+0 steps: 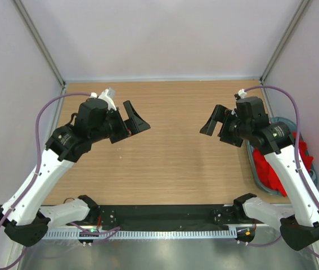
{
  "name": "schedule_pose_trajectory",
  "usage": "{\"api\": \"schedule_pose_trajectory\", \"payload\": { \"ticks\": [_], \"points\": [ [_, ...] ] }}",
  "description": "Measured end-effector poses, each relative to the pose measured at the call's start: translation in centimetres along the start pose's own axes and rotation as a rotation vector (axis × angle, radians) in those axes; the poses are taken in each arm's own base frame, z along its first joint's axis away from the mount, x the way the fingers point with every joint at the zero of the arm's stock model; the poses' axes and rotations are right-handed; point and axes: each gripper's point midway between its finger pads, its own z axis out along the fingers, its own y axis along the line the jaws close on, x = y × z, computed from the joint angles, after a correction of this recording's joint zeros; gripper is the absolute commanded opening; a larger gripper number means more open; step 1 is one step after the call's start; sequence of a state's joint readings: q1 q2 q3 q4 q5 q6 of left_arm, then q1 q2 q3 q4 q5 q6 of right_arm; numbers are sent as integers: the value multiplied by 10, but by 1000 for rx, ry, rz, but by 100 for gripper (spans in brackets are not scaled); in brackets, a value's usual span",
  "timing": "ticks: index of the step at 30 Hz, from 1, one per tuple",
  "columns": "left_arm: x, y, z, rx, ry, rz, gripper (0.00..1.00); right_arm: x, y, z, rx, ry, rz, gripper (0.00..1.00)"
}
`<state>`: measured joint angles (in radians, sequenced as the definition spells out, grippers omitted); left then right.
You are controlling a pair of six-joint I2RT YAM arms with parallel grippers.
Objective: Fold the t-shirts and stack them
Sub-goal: Grab the tshirt from the pile
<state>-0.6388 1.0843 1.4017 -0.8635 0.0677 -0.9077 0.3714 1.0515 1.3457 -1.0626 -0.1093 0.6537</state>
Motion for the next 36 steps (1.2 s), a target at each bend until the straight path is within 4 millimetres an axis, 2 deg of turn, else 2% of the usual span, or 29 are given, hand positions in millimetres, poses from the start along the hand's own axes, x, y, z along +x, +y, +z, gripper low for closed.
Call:
{"api": "schedule_pose_trajectory", "payload": {
  "ticks": [3, 6, 12, 15, 18, 21, 23, 25, 29, 34, 36],
  "points": [
    [-1, 0, -3, 3, -8, -6, 100, -4, -6, 1, 30, -25, -4, 100],
    [-1, 0, -4, 1, -11, -8, 100, -10, -20, 1, 109, -58, -13, 100],
    [7, 7, 0, -27, 29, -4, 99, -34, -81, 5, 491, -107, 9, 98],
    [12, 12, 2, -45, 55, 3, 99, -42, -124, 15, 704, -70, 32, 98],
    [19, 19, 2, -63, 79, 14, 99, -57, -177, 13, 913, -58, 105, 96],
    [28, 26, 2, -79, 112, 15, 99, -66, -233, -15, 1092, -85, 227, 87],
    [32, 29, 1, -87, 128, 15, 99, -64, -263, -37, 1186, -104, 303, 80],
    [34, 29, 1, -88, 137, 14, 98, -59, -283, -50, 1250, -111, 356, 77],
    [38, 29, 0, -88, 159, 10, 98, -48, -304, -50, 1296, -83, 404, 70],
    [38, 28, 1, -98, 173, 7, 97, -39, -316, -34, 1273, -54, 427, 50],
    [38, 28, 0, -99, 173, 6, 96, -39, -317, -31, 1261, -56, 428, 48]
  ]
}}
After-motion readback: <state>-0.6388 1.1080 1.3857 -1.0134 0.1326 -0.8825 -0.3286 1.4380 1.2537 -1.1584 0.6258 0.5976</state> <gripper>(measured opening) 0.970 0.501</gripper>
